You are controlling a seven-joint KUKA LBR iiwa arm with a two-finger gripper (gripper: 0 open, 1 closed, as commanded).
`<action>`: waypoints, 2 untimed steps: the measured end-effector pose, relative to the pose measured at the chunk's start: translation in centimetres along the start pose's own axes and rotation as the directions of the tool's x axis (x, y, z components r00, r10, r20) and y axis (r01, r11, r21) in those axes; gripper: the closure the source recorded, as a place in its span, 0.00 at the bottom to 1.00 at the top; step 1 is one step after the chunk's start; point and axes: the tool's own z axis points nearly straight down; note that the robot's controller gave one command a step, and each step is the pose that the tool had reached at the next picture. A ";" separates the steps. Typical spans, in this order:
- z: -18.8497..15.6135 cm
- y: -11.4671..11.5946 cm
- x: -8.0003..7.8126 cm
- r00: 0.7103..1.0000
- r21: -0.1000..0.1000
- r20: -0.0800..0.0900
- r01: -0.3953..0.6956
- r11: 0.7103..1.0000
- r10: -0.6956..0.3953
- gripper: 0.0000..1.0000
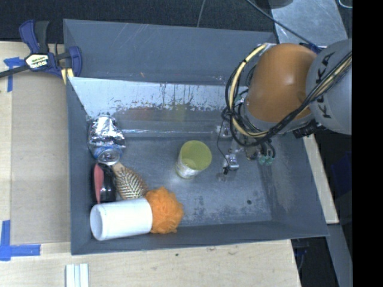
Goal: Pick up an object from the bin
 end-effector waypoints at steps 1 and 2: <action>5.0 6.7 -3.7 1.000 -0.003 0.003 0.027 1.000 -0.027 0.00; 4.7 6.2 -3.7 1.000 0.000 0.005 0.020 1.000 -0.020 1.00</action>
Offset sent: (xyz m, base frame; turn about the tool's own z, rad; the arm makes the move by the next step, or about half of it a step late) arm 0.0363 0.0625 -0.0475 -0.0195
